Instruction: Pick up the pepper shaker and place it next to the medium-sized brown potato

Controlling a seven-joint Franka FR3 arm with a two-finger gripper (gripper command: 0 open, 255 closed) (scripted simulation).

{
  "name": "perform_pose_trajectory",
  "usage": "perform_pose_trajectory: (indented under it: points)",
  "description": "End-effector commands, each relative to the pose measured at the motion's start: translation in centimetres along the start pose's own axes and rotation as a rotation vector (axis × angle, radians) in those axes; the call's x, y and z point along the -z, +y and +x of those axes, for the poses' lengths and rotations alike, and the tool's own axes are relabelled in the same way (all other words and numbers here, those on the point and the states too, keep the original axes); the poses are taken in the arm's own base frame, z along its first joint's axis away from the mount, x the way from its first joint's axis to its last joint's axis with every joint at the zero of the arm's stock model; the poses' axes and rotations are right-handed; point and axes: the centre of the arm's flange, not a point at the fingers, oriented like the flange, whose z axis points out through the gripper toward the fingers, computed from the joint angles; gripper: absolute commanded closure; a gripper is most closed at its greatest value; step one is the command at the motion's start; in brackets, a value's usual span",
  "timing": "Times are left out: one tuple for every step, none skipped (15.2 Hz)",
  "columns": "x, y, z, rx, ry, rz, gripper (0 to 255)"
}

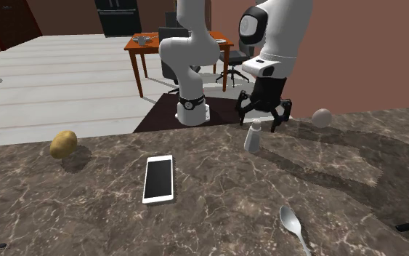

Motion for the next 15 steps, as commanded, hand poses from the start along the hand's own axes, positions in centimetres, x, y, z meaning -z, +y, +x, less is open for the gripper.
perform_pose_trajectory:
  points:
    - [-0.10,0.01,-0.03,0.000,0.000,0.000,0]
    - [-0.10,0.01,-0.03,0.000,0.000,0.000,0]
    - [-0.10,0.01,-0.03,0.000,0.000,0.000,0]
    - [-0.10,0.01,-0.03,0.000,0.000,0.000,0]
    - [-0.09,0.01,-0.03,0.000,0.000,0.000,0]
    - [-0.09,0.01,-0.03,0.000,0.000,0.000,255]
    - [-0.09,0.01,-0.03,0.000,0.000,0.000,255]
    - [-0.09,0.01,-0.03,0.000,0.000,0.000,255]
    - [-0.09,0.01,-0.03,0.000,0.000,0.000,255]
    - [-0.09,0.01,-0.03,0.000,0.000,0.000,255]
    - [-0.09,0.01,-0.03,0.000,0.000,0.000,255]
    - [-0.09,0.01,-0.03,0.000,0.000,0.000,255]
    - [-0.09,0.01,-0.04,0.000,0.000,0.000,255]
    - [-0.10,0.01,-0.04,0.000,0.000,0.000,255]
    - [-0.10,0.01,-0.03,0.000,0.000,0.000,255]
